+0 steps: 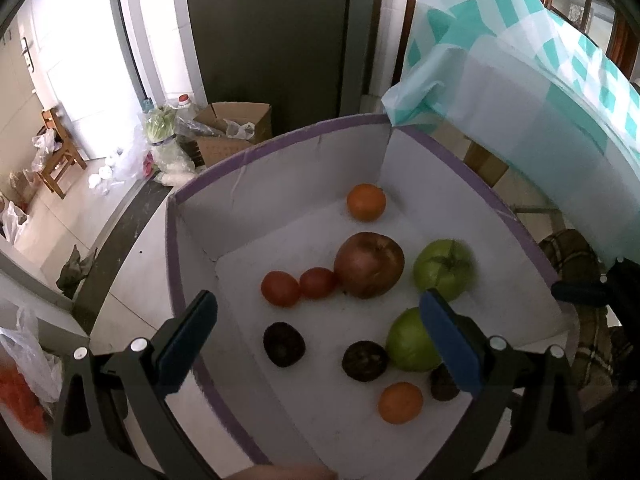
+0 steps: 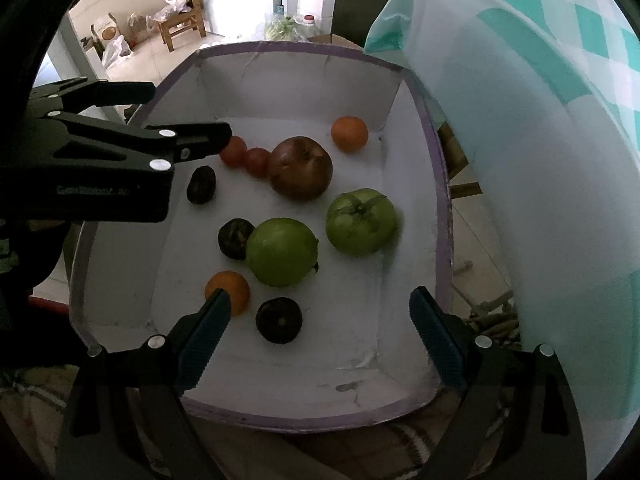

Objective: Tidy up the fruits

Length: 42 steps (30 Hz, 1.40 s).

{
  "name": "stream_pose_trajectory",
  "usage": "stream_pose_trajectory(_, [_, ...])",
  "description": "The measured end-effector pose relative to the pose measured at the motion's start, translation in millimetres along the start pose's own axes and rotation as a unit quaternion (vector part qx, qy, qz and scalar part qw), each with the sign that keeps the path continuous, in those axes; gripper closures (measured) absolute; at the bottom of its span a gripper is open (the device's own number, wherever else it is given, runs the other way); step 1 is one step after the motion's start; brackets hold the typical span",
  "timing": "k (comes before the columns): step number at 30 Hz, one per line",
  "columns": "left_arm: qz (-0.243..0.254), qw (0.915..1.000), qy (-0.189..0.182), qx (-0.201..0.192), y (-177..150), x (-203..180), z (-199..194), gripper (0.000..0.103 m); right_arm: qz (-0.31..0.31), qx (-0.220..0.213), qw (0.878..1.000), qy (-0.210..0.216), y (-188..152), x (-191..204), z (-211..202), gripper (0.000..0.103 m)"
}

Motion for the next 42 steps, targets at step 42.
stream_pose_trajectory(42, [0.037, 0.999, 0.021, 0.01, 8, -13, 1, 0.001, -0.005, -0.036, 0.999, 0.0, -3, -2, -19, 0.015])
Point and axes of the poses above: each gripper's, at about its wrist camera, not at the fingertips, and z roughly the way its jaws point, x to its left, y to its top, the point moved 4 cm from there along z, roughly the way its jaws point, and after that the axes turned 7 degrees about -y, right-handed, at the moved point
